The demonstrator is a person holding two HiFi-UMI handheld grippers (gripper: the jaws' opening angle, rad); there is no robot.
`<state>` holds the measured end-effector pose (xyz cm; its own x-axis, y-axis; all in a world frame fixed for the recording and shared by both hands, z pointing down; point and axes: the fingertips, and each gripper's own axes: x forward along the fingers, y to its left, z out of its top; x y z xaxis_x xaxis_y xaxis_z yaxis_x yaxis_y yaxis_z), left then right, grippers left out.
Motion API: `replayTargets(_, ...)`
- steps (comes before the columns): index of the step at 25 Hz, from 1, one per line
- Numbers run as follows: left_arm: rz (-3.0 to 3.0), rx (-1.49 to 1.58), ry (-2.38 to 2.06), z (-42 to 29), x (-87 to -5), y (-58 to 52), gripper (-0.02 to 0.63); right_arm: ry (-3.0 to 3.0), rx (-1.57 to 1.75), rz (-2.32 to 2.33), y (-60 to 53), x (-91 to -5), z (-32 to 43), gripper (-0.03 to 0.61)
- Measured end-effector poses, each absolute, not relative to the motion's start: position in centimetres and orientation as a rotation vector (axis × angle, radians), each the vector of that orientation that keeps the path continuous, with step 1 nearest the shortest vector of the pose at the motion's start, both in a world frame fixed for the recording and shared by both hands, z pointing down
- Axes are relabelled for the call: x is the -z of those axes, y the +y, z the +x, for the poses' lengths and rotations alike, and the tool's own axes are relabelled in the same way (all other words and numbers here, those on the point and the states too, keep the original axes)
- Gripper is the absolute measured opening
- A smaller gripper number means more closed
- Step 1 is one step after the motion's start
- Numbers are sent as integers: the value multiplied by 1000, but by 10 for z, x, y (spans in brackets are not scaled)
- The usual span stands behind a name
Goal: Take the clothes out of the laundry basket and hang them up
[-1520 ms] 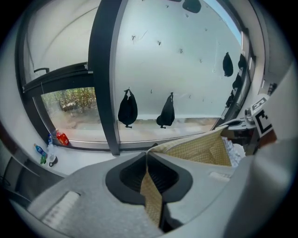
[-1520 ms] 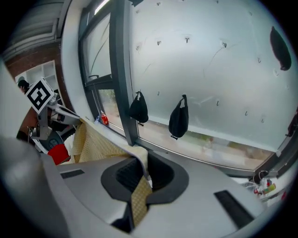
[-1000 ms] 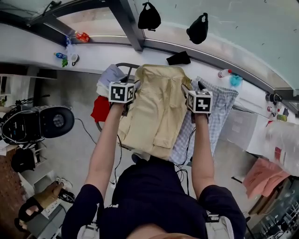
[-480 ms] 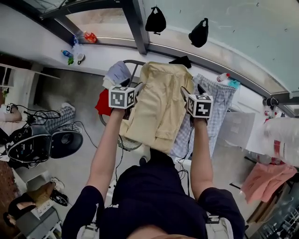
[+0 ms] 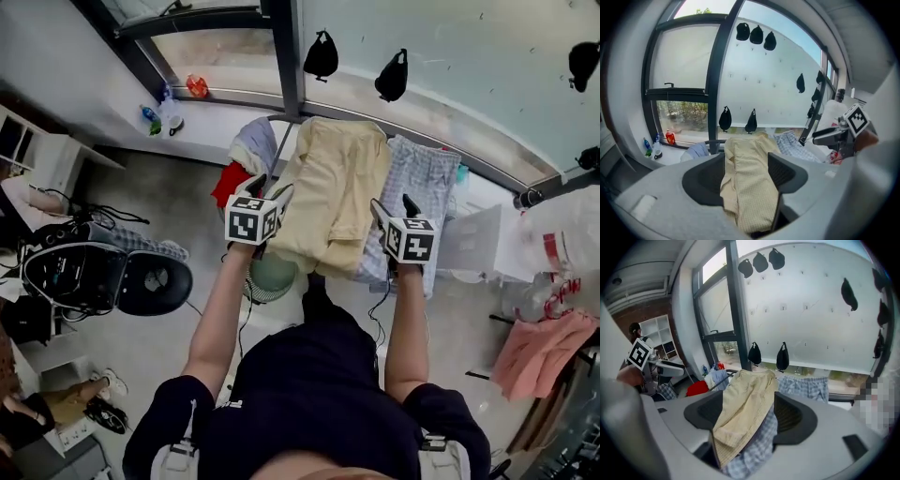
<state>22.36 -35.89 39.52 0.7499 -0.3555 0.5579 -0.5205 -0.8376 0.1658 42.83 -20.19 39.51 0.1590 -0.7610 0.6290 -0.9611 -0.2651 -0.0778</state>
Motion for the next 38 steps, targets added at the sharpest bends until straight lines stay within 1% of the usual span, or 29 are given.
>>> replayTargets(10,2752,-604,-535,125,-371,-185,281,-1646,-672,2237,-35,-350,306,341)
replayTargets(16,2738,-618,-439,91,-373,-120,281,-1602,-675,2320,43,-329,259,341)
replayTargets(25,2782,-623,-414,70,-360,-41,281,-1577,-682,2386,129,-328,229,341)
replayTargets(38,2755,-541,-604,59,-354,77,281,-1683,-584,2338,208,-332,223,341)
